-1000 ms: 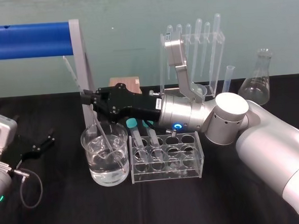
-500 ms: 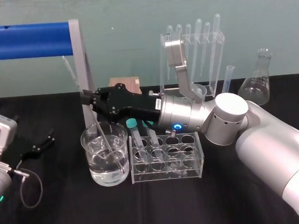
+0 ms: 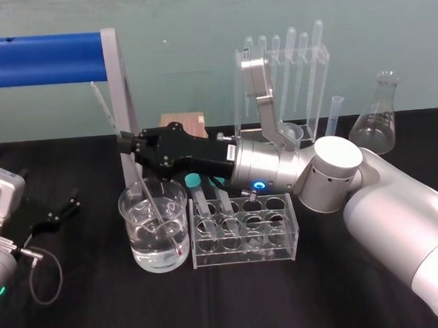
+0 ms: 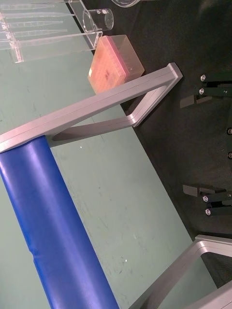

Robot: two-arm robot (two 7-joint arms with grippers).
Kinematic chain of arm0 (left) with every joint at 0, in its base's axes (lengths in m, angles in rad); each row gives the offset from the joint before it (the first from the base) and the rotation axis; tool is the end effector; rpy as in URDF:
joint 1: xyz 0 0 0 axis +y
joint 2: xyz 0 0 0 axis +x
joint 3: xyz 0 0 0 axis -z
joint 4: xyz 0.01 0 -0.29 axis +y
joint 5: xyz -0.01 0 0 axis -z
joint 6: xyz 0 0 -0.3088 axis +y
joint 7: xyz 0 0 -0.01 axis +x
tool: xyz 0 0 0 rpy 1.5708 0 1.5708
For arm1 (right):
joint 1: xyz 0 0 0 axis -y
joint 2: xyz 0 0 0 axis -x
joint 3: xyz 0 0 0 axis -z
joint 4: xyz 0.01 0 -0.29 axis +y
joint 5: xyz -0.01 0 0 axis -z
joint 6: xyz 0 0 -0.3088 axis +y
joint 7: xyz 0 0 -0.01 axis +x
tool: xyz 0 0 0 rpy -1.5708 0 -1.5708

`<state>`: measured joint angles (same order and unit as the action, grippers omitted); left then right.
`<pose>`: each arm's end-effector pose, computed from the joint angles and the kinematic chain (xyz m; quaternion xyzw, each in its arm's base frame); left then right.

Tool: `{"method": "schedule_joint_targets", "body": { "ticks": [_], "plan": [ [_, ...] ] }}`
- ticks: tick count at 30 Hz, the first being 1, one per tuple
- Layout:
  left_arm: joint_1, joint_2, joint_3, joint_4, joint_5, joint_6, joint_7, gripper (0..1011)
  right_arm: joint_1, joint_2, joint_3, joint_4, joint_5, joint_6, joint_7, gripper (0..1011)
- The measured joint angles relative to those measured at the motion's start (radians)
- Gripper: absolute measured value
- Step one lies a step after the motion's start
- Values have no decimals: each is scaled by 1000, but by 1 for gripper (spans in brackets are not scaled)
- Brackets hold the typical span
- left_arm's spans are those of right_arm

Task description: Hold the thermometer with one hand and immerse one end into the beaker, then reinsert it into the test tube rack.

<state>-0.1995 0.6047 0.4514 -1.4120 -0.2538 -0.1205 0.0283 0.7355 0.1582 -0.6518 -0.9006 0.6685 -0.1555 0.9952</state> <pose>0.3581 0.0827 -0.3023 0.1415 -0.1325 0.5799 0.7913 0.4944 0.0736 -0.2442 0.0772 0.0047 -0.1049 0.9915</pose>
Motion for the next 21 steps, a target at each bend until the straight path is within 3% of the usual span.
{"method": "schedule_joint_targets", "body": {
  "ticks": [21],
  "plan": [
    [0, 0, 0, 0, 0, 0, 0, 1008, -1, 0, -2, 3, 0, -1, 4, 54]
  ]
}}
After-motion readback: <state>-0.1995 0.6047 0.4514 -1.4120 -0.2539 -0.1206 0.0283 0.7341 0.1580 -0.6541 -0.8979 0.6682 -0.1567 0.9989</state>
